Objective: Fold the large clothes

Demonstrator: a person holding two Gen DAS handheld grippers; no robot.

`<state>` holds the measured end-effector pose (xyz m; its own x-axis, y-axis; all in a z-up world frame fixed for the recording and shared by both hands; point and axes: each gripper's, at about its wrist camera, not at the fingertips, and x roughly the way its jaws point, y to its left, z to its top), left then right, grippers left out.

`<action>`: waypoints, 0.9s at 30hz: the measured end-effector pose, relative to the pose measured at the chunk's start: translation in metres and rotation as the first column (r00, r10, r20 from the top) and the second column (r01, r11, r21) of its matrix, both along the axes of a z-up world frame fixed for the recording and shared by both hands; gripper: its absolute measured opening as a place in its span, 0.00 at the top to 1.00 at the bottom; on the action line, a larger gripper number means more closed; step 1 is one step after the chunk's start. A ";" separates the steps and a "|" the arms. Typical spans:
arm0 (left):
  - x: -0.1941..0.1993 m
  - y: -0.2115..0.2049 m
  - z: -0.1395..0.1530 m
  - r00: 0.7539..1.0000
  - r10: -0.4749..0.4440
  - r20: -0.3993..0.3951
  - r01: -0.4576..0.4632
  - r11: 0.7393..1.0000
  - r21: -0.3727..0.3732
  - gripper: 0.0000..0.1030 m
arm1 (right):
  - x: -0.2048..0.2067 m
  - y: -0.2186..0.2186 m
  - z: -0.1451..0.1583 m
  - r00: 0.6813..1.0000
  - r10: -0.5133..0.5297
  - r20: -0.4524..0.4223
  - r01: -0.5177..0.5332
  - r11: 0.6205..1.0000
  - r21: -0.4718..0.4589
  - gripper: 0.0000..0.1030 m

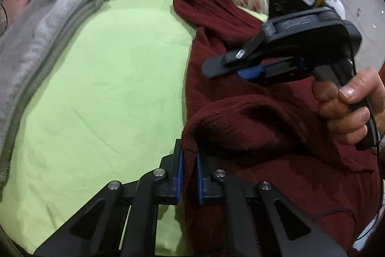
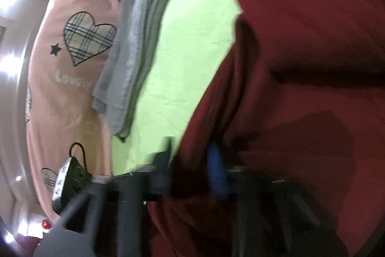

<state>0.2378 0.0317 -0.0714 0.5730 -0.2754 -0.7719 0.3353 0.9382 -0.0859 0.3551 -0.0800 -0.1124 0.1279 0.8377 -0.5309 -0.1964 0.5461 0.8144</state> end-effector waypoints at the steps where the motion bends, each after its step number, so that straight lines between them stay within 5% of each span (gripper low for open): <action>1: -0.003 0.000 0.003 1.000 0.003 0.021 -0.003 1.000 0.004 0.94 | 0.002 0.003 0.004 1.000 0.002 0.011 -0.003 1.000 0.009 0.91; 6: -0.023 0.009 0.014 0.992 0.103 0.078 -0.100 0.994 -0.037 0.95 | 0.025 0.017 0.030 0.989 -0.087 0.122 0.083 0.996 0.038 0.92; 9: -0.028 0.006 0.007 0.990 0.136 0.047 -0.137 0.990 0.019 0.97 | 0.037 0.021 0.040 0.967 -0.173 0.188 0.166 0.985 0.050 0.99; 12: -0.029 0.014 -0.003 0.986 0.159 -0.044 -0.157 0.987 0.037 0.95 | 0.048 0.018 0.034 0.967 -0.232 0.106 0.225 0.971 0.075 0.97; 19: -0.030 0.053 0.031 0.978 0.205 -0.045 -0.209 0.973 -0.095 0.90 | -0.018 -0.042 0.069 0.946 -0.253 0.201 0.260 0.966 -0.005 0.88; 21: -0.018 0.054 0.042 0.975 0.216 -0.045 -0.220 0.967 -0.129 0.84 | -0.044 -0.073 0.073 0.932 -0.288 0.221 0.302 0.953 -0.031 0.78; 23: -0.004 0.048 0.049 0.977 0.207 -0.046 -0.212 0.965 -0.154 0.64 | -0.072 -0.109 0.074 0.909 -0.349 0.226 0.366 0.930 -0.037 0.66; 25: 0.013 0.039 0.050 0.979 0.196 -0.051 -0.201 0.970 -0.134 0.48 | -0.100 -0.142 0.074 0.886 -0.399 0.236 0.424 0.903 -0.064 0.64; 27: 0.027 0.025 0.043 0.980 0.179 -0.083 -0.187 0.978 -0.098 0.46 | -0.131 -0.171 0.072 0.859 -0.448 0.248 0.484 0.868 -0.109 0.64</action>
<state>0.2645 0.0569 -0.0284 0.5640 -0.2528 -0.7861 0.1481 0.9675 -0.2049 0.2236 -0.2507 -0.0402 0.6038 0.5567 -0.5705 -0.0396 0.7358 0.6761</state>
